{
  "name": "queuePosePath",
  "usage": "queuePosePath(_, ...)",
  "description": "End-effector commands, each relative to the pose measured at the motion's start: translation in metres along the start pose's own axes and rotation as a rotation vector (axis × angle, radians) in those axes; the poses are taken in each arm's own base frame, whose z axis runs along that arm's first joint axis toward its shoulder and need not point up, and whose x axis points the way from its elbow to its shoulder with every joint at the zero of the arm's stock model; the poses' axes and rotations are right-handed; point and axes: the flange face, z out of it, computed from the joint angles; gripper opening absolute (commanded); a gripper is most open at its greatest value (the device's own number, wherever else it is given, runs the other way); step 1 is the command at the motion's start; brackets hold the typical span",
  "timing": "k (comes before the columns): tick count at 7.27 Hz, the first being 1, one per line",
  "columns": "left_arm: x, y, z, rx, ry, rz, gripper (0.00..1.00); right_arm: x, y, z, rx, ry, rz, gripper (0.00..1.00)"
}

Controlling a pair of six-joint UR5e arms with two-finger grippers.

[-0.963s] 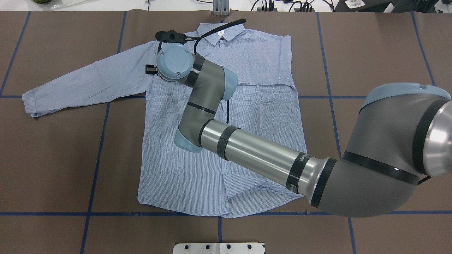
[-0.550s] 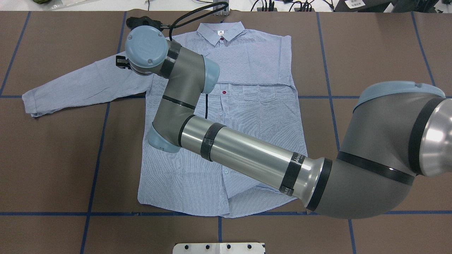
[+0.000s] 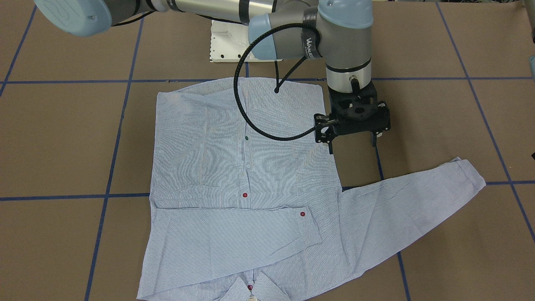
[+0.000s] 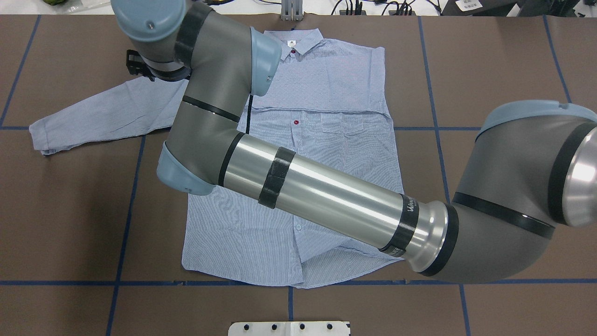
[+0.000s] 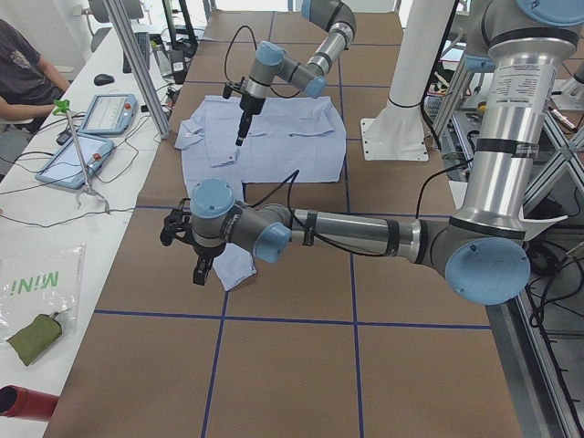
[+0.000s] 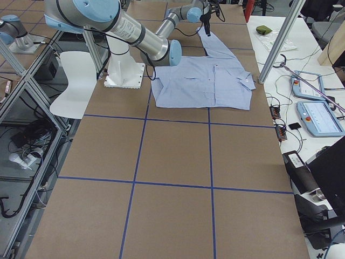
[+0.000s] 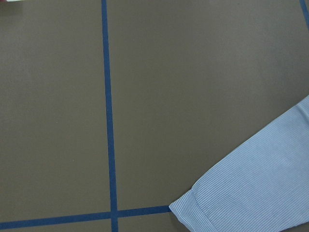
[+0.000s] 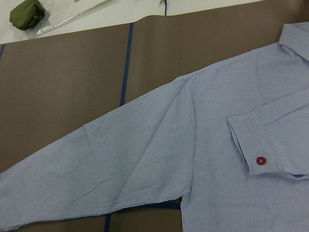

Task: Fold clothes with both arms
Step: 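Withdraw the right arm while the left gripper reaches the other sleeve cuff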

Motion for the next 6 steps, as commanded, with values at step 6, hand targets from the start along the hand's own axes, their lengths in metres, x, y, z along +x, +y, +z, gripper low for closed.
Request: queuePosePath(6,0.053,0.106,0.127,0.108,0.036,-0.308,0.99,0.179,-0.068,-0.080,-0.210,0.168,0.023,0.99)
